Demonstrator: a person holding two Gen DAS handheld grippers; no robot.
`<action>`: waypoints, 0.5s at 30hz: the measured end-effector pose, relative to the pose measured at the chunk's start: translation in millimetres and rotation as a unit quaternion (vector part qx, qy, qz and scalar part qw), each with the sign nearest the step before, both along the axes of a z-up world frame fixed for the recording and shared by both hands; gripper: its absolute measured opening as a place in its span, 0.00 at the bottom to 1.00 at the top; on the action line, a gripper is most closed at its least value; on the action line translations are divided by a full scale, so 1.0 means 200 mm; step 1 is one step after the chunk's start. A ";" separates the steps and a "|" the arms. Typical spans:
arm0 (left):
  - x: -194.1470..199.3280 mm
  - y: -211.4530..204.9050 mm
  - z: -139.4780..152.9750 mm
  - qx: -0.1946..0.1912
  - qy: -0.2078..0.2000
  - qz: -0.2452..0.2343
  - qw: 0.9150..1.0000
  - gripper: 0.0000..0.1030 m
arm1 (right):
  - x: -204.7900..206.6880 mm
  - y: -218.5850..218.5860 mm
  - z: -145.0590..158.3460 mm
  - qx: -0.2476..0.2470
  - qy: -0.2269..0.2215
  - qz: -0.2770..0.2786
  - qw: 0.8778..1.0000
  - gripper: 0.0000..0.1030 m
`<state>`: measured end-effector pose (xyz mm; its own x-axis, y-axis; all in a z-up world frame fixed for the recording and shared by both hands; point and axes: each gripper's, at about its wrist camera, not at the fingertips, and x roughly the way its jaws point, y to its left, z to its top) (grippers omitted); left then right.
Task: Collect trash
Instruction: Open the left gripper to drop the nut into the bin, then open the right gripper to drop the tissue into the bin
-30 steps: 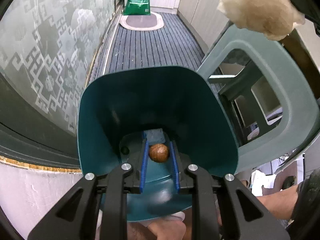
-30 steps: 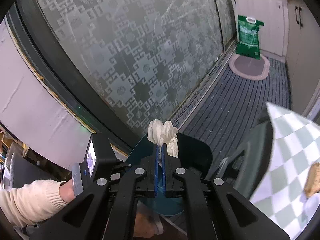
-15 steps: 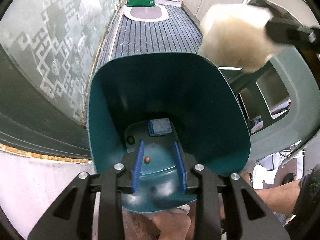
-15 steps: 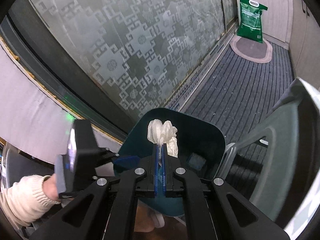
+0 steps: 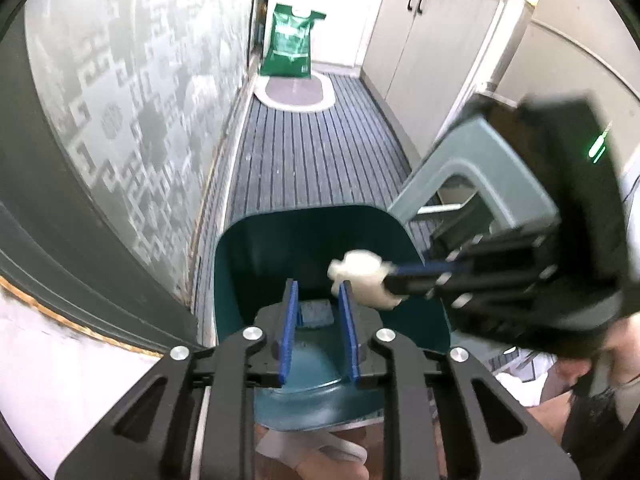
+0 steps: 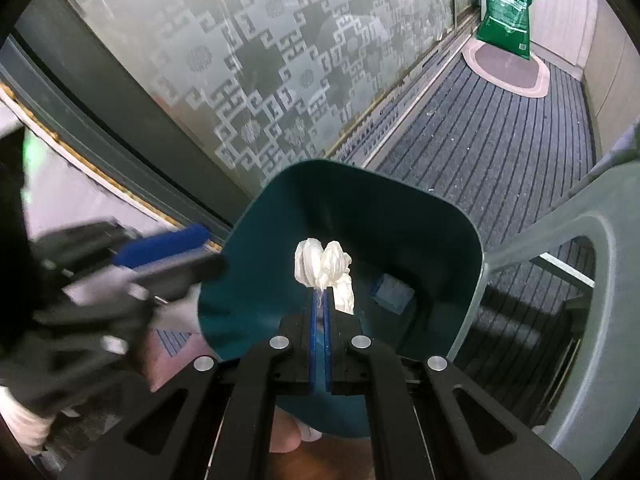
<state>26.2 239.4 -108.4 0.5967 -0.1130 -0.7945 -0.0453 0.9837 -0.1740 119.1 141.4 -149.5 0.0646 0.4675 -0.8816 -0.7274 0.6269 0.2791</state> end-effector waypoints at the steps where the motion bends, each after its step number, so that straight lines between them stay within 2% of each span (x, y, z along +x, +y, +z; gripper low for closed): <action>1: 0.00 0.00 0.02 0.000 -0.006 0.002 1.000 0.19 | 0.00 0.01 -0.01 -0.002 0.001 0.000 1.000 0.02; 15: -0.04 -0.05 0.31 -0.019 -0.075 0.003 0.997 0.15 | -0.06 0.04 -0.25 -0.053 0.005 0.018 0.998 0.03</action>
<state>18.6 230.2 -47.2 0.7091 -0.1376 -0.6915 -0.0210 0.9762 -0.2158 106.9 149.9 -200.1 0.0398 0.3736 -0.9268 -0.7472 0.6269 0.2206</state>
